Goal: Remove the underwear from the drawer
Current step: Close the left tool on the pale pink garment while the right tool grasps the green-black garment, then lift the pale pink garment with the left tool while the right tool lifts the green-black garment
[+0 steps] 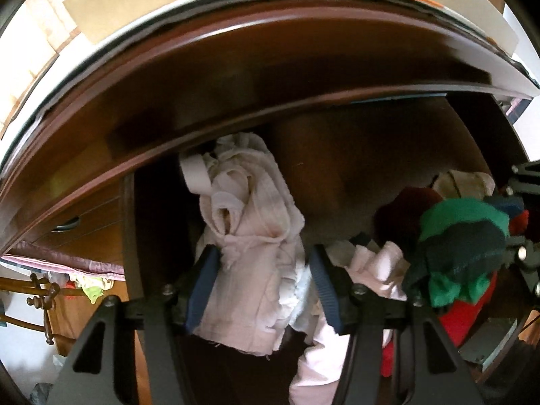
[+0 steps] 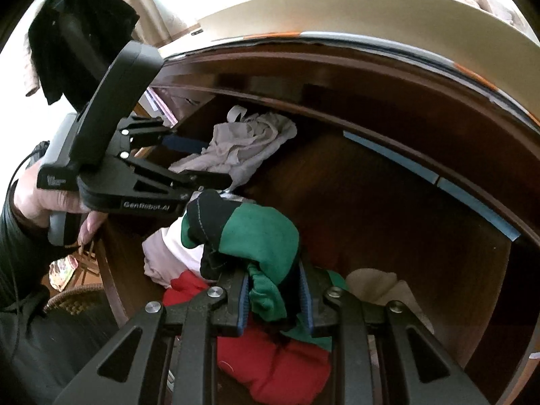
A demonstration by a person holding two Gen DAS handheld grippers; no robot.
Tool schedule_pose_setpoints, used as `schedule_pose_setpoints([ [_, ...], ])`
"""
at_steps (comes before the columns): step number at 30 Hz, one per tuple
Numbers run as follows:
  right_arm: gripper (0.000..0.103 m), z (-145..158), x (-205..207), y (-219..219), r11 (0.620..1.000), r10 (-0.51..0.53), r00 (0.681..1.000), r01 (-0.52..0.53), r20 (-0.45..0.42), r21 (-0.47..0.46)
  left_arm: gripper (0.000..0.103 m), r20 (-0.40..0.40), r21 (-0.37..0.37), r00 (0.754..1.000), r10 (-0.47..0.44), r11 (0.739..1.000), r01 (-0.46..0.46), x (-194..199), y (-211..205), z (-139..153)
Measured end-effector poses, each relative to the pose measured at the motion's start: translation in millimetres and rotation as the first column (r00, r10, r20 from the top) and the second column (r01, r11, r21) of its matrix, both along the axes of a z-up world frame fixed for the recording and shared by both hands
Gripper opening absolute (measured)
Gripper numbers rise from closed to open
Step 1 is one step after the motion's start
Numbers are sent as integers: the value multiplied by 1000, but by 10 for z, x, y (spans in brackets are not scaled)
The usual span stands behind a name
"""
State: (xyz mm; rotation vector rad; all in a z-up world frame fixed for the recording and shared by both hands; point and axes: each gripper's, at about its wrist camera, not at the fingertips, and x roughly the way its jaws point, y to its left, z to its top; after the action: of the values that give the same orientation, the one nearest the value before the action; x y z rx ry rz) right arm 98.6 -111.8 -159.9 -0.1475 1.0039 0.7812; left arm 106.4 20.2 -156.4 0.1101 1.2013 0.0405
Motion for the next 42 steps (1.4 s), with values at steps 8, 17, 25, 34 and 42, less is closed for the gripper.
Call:
schedule_pose_setpoints([
  [8,29,-122,58,38,1000,22,997,-22,-74,-4,54,-28,19,1000,3,1000,-2,55,-62,-42],
  [17,27,-157,-40,227,990,108,993,-112,-47,-87,22,2,17,1000,-16,1000,16,31,-83,-40],
  [25,24,-64,-70,96,997,79,997,-79,-5,16,17,112,9,994,-5,1000,4,-119,-98,133],
  [34,24,-40,-65,-97,991,36,999,-38,14,126,17,218,-17,976,7,1000,-3,-309,-139,248],
  [42,24,-4,-90,-271,988,15,999,-22,45,155,17,268,-25,963,15,1000,-8,-380,-128,305],
])
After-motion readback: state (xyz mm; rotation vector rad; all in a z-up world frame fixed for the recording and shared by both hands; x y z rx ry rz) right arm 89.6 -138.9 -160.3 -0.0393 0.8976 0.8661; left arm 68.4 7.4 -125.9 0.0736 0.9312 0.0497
